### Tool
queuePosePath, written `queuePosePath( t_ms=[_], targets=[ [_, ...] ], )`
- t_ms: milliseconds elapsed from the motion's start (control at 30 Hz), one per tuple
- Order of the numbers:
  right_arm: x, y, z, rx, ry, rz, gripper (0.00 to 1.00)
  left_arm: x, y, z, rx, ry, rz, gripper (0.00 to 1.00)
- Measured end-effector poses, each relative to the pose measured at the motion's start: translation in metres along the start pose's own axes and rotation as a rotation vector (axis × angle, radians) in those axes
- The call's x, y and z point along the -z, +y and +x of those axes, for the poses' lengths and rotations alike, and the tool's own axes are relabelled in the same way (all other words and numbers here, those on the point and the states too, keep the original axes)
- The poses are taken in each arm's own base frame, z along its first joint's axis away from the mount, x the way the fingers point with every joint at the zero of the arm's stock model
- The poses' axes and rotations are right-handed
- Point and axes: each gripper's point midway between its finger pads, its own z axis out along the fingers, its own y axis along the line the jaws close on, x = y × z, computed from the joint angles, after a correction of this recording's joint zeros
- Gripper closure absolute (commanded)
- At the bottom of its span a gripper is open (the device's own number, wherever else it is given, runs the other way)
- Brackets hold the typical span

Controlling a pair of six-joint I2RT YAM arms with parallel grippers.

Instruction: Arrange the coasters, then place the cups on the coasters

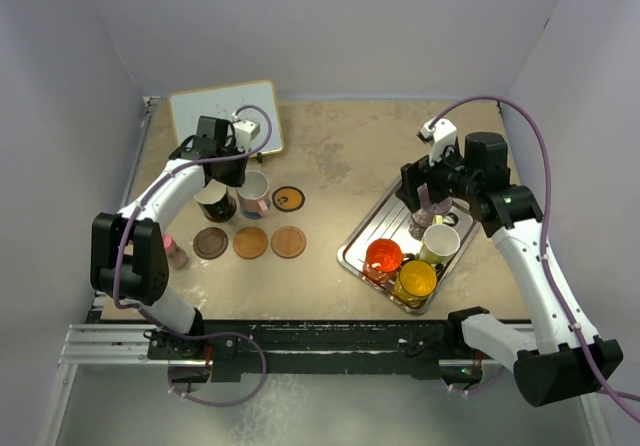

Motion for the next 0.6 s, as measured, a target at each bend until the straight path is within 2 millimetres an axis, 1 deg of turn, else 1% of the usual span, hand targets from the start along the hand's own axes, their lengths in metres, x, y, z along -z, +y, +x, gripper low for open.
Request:
queuePosePath(
  t_ms=[267,500,600],
  targets=[
    [-0.0004,-0.0004,0.0012,-0.001,0.002,0.000,0.00,-0.0030,0.0010,-0.0010,-0.007,0.005,0.002,0.97],
    [-0.0009,-0.0003,0.0025,-0.001,0.006,0.000,0.00,-0.0041,0.0039,-0.0008,-0.018,0.010,-0.004,0.88],
    [-0.0009,-0.0004,0.0025,-0.001,0.006,0.000,0.00,-0.0046,0.0065,-0.0074,-0.024,-0.001,-0.012,0.83]
  ],
)
